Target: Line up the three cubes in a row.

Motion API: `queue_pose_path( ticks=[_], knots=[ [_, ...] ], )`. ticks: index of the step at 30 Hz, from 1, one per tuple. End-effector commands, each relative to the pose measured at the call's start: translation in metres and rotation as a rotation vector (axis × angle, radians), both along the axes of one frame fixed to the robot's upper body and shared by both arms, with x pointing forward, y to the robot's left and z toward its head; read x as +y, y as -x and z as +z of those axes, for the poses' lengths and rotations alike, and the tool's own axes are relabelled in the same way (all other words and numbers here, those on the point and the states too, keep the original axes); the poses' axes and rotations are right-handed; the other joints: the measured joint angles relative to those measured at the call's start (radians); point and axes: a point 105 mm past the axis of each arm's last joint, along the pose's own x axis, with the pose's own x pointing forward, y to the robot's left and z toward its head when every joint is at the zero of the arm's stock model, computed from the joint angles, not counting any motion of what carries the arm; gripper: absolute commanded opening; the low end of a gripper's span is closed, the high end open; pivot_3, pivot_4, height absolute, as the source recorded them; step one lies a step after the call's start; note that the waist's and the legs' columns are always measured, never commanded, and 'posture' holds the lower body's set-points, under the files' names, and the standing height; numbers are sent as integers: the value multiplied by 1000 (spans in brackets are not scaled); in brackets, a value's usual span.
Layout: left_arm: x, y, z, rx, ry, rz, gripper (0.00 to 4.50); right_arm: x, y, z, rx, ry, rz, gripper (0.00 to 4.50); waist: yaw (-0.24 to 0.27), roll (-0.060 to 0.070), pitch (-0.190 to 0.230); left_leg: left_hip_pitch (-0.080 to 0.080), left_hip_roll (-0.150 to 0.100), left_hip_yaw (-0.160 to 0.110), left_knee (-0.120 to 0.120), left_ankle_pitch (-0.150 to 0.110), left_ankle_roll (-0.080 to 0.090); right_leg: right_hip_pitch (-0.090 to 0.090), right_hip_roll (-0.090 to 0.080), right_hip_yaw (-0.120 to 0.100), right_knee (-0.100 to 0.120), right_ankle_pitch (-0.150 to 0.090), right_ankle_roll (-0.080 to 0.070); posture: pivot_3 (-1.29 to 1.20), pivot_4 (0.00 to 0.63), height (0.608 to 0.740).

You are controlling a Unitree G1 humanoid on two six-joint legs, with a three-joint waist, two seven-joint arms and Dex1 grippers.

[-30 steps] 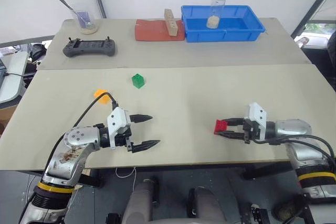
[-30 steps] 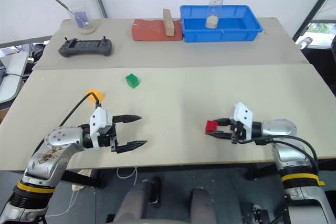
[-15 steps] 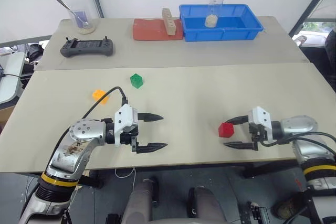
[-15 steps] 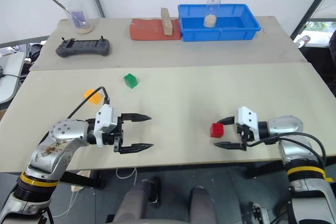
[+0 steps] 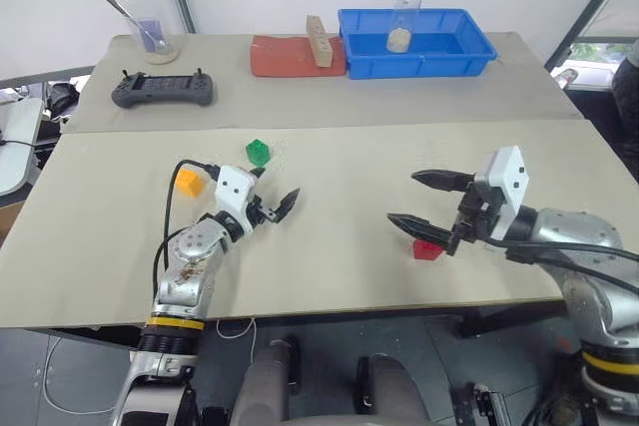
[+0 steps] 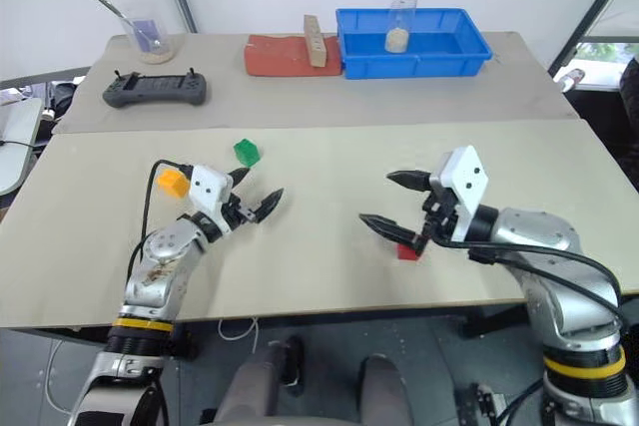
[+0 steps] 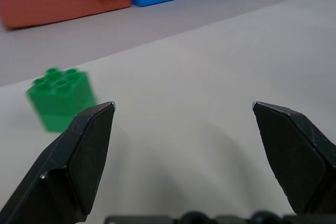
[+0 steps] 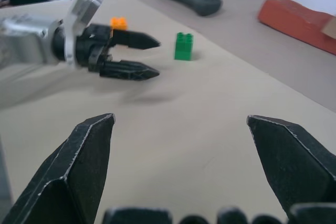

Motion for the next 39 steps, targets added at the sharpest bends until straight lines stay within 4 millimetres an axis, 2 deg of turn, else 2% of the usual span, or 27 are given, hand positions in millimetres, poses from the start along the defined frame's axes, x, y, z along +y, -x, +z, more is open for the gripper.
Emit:
queue_pose_path(
  ticks=[1,4,7,9,14,18,23,30,36,39],
  knots=[
    [1,-9,12,-61,18,71,4500,-6,-8,9,-63,-39,-194,4474,0,0,0,-2,0,0,-1,0,0,0,1,-1,-3,2,0,0,150,740],
    [5,-17,8,-56,18,129,4500,-6,-9,3,-62,-35,-269,4474,2,0,0,-8,0,1,0,0,0,-5,3,-3,-4,5,1,0,150,740],
    [5,-28,6,-48,17,164,4500,3,-6,5,-68,-41,-259,4474,2,-1,0,-15,-1,3,2,0,0,-13,4,-2,-4,9,2,0,150,740],
    [3,-34,4,-45,16,168,4500,7,-5,8,-74,-39,-245,4474,2,-1,0,-16,-1,3,3,0,0,-14,5,-2,-3,13,8,0,150,740],
    [-11,-50,3,-40,16,161,4500,9,-8,18,-93,-31,-230,4474,3,-1,0,-16,-1,4,6,0,1,-13,6,-3,-3,15,10,0,150,740],
    [-5,-64,9,-54,19,254,4500,11,-7,23,-102,-28,-224,4474,4,-1,0,-19,-1,4,8,0,1,-14,6,-4,-4,16,8,0,150,740],
    [7,-70,19,-96,8,344,4500,9,-6,22,-104,-23,-234,4474,-1,-1,0,-21,0,4,11,0,2,-15,6,-4,-4,19,12,0,150,740],
    [11,-80,24,-82,5,326,4500,5,-7,21,-108,-23,-253,4474,1,-1,0,-25,2,4,16,-1,4,-16,8,-5,-4,20,12,0,150,740],
    [7,-91,24,-25,-4,276,4500,4,-8,22,-112,-21,-258,4474,2,-1,0,-25,1,4,17,-2,4,-16,7,-6,-5,20,9,0,150,740],
    [8,-92,23,-14,-17,275,3705,4,-8,22,-114,-22,-260,4500,-1,-1,0,-25,1,4,17,-2,4,-16,7,-6,-5,21,10,0,150,740]
  ],
)
